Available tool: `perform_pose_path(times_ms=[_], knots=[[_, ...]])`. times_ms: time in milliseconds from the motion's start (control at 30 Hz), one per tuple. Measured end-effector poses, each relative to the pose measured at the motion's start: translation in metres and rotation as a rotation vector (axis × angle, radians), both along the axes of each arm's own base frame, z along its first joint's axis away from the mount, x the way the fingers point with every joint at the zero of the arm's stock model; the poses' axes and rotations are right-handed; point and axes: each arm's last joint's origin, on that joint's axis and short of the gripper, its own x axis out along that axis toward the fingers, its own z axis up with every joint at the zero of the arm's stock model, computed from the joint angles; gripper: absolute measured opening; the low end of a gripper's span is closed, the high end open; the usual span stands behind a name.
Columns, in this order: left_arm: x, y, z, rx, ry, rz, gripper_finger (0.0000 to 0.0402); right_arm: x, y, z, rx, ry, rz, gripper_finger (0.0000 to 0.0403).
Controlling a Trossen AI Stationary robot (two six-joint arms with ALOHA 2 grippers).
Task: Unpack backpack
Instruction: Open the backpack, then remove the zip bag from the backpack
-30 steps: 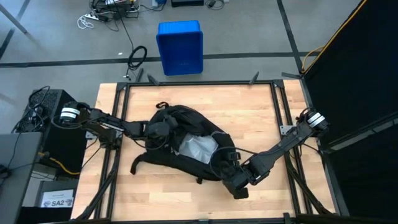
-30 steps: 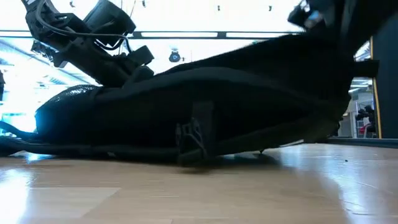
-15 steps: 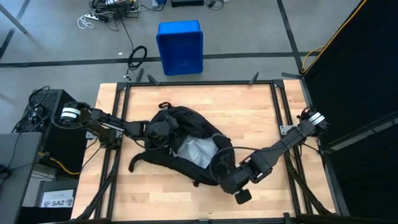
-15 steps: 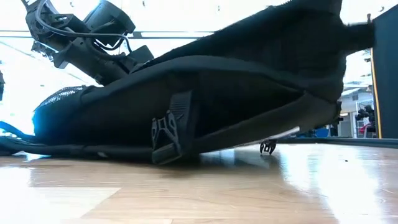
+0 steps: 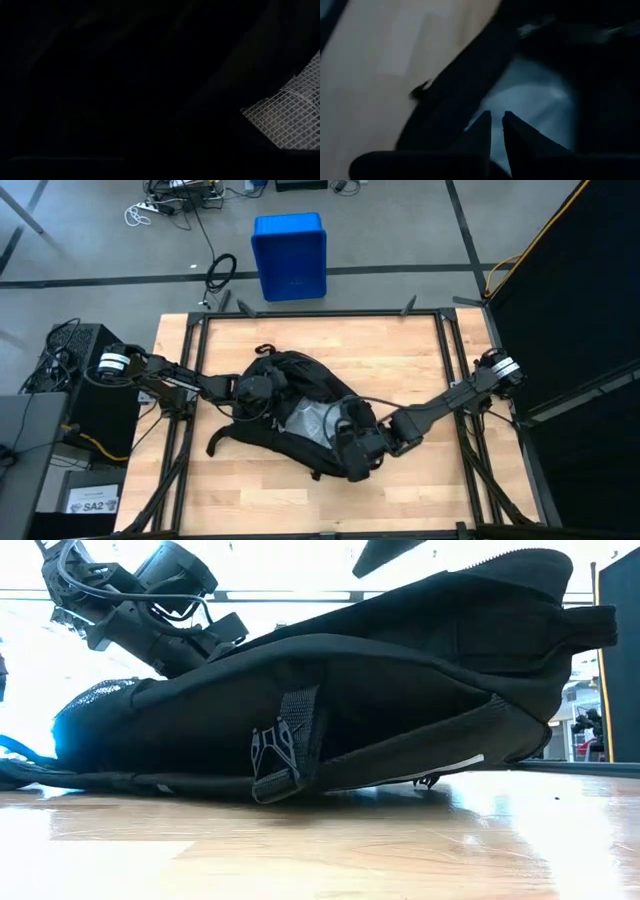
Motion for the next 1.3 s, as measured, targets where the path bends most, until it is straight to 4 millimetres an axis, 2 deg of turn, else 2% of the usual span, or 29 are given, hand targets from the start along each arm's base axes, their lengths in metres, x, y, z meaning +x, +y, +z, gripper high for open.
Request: perform_pose_path(times_ms=[167,367,433,567,700,800,900,1033,1300], knots=[[0.000,0.000,0.000,0.002,0.002,0.003,0.0097,-0.007,0.009,-0.038,0.142,0.030,0.118,0.0027],[0.000,0.000,0.001,0.003,-0.002,0.006,0.0097,-0.024,0.014,-0.084,0.234,-0.009,0.102,0.0025],[0.001,0.000,0.001,0.003,-0.006,0.006,0.0097,-0.030,0.014,-0.093,0.246,0.009,0.089,0.0027],[0.001,0.000,0.001,0.003,-0.006,0.006,0.0097,-0.030,0.015,-0.092,0.226,0.016,0.118,0.0026],[0.000,0.000,0.000,0.004,-0.003,0.006,0.0097,-0.025,0.019,-0.072,0.141,-0.025,0.248,0.0023],[0.000,0.000,0.000,0.006,-0.001,0.008,0.0097,-0.021,0.018,-0.050,0.004,-0.117,0.297,0.0025],[0.000,0.000,0.000,0.009,0.001,0.006,0.0097,-0.017,0.014,-0.039,-0.178,-0.178,0.282,0.0032],[0.000,0.000,0.000,0.015,0.008,-0.016,0.0097,-0.015,0.003,-0.039,-0.371,-0.135,0.278,0.0056],[0.000,0.000,0.000,0.012,0.008,-0.021,0.0097,-0.022,-0.025,-0.062,-0.389,0.053,0.182,0.0160]])
